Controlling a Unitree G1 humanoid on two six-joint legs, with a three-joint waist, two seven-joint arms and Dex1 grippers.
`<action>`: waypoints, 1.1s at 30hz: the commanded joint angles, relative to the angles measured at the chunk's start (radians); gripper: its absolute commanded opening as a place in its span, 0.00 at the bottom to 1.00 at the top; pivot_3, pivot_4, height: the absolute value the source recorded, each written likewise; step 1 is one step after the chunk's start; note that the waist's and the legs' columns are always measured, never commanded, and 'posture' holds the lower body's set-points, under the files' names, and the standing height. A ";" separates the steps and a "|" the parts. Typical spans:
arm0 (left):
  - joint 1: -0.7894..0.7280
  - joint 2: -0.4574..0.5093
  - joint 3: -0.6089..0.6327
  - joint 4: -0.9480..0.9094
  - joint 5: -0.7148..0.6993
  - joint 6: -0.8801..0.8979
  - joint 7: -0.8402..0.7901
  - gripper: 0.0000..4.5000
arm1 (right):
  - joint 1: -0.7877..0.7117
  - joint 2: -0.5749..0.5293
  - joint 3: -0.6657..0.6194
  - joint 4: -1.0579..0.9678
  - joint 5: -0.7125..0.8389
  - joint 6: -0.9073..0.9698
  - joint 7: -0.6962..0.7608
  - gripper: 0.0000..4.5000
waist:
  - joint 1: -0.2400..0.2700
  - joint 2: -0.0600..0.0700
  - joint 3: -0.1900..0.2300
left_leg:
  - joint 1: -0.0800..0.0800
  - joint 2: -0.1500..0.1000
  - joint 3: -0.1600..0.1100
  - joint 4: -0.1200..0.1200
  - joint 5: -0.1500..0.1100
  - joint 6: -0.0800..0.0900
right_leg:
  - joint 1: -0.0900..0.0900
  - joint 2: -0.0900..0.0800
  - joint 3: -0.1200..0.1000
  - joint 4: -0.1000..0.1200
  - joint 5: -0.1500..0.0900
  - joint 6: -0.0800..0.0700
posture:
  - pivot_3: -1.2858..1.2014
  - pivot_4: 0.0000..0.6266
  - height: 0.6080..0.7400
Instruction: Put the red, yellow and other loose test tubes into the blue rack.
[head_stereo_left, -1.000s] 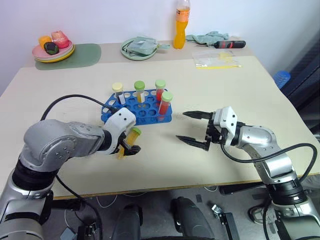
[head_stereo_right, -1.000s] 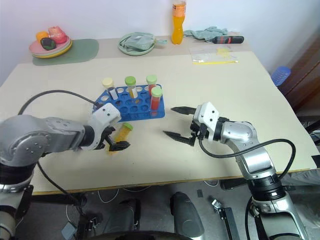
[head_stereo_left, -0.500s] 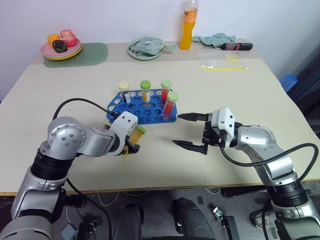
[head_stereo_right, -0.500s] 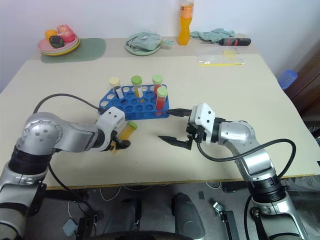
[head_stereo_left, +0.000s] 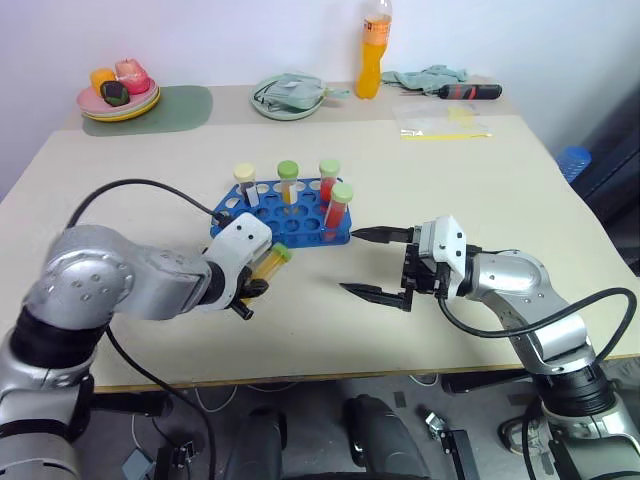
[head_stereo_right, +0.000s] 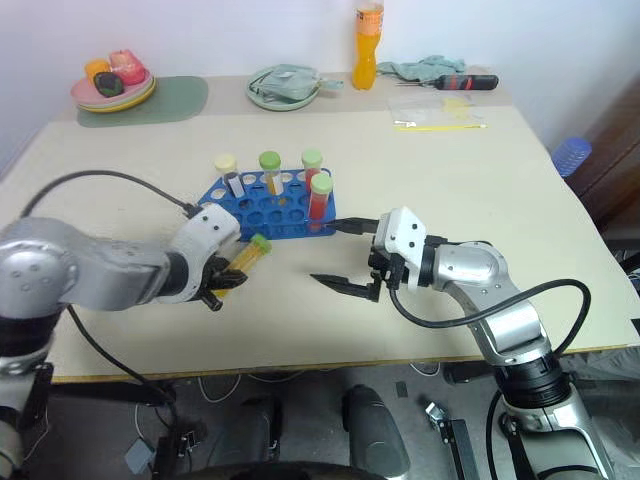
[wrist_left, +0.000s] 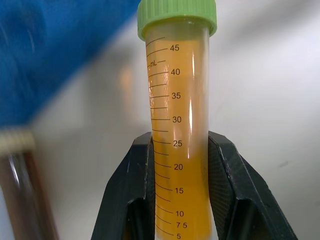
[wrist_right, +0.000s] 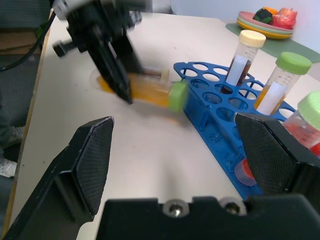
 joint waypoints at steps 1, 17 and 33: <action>0.070 0.009 0.041 -0.088 0.397 -0.390 -0.163 0.18 | -0.004 0.019 -0.016 -0.030 0.021 0.007 -0.025 0.95 | 0.002 0.000 0.000 | 0.000 0.000 0.000 -0.001 0.001 -0.001 | 0.000 0.000 0.000 0.000 0.000 0.000 | 0.52 0.24 1.00; 0.176 -0.587 -0.207 0.505 1.320 -1.445 -0.173 0.18 | 0.056 0.049 -0.026 -0.020 0.004 0.033 -0.117 0.95 | 0.026 0.000 -0.001 | 0.000 0.000 0.000 -0.001 0.000 0.000 | 0.001 0.000 0.000 -0.002 0.000 0.000 | 0.52 0.24 1.00; 0.196 -0.742 -0.144 0.725 1.401 -1.536 -0.310 0.18 | 0.086 0.027 -0.054 -0.072 0.019 0.079 -0.144 0.95 | 0.027 0.000 -0.001 | 0.000 0.000 0.000 0.000 0.000 0.000 | 0.001 0.000 0.000 -0.002 0.001 0.000 | 0.52 0.24 1.00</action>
